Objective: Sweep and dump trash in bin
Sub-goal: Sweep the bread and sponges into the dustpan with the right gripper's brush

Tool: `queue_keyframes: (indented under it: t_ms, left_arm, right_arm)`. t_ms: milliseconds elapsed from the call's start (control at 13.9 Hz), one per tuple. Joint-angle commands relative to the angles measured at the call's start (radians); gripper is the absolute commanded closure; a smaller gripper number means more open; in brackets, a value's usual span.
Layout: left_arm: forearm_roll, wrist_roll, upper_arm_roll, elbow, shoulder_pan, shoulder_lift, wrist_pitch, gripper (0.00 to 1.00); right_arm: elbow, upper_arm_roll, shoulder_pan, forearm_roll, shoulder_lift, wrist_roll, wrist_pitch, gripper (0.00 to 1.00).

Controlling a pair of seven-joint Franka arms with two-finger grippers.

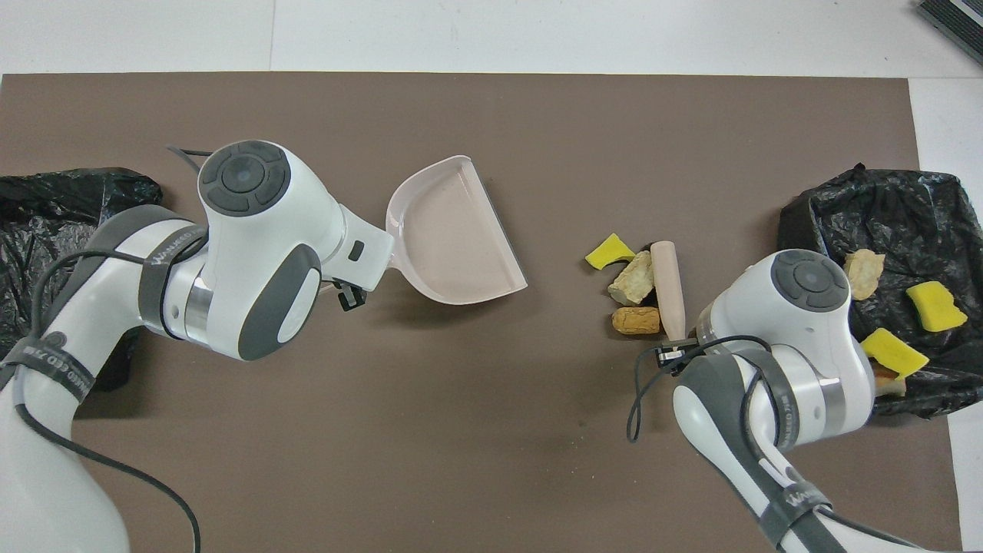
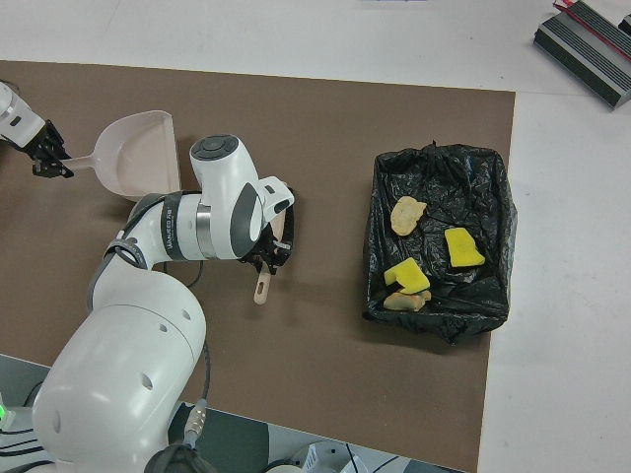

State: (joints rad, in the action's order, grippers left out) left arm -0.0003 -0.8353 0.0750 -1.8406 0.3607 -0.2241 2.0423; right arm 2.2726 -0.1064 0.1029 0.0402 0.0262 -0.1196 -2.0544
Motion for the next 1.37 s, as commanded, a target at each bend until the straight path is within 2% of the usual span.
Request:
queue_keyframes:
  t_ms: [0,144,504,935,1295]
  left_arm:
    - [0.037,-0.079,0.0,-0.218,0.012,0.136,0.153,1.0]
    - [0.037,-0.097,0.0,-0.242,0.024,0.146,0.153,1.0]
    - [0.036,-0.085,0.002,-0.334,0.047,0.157,0.173,1.0]
    - [0.036,0.002,0.003,-0.388,0.049,0.186,0.193,1.0]
    - [0.036,0.004,0.003,-0.39,0.046,0.186,0.197,1.0]
  right_arm:
    - [-0.004,-0.004,0.027,0.027,0.021,-0.014,-0.024,1.0]
    - [-0.015,-0.006,0.056,0.094,0.026,-0.014,-0.024,1.0]
    - [-0.094,-0.007,0.162,0.122,0.109,-0.11,-0.021,1.0]
    - [-0.163,-0.007,0.265,0.294,0.144,-0.162,-0.03,1.0]
    - [-0.284,-0.007,0.35,0.498,0.207,-0.264,-0.078,1.0]
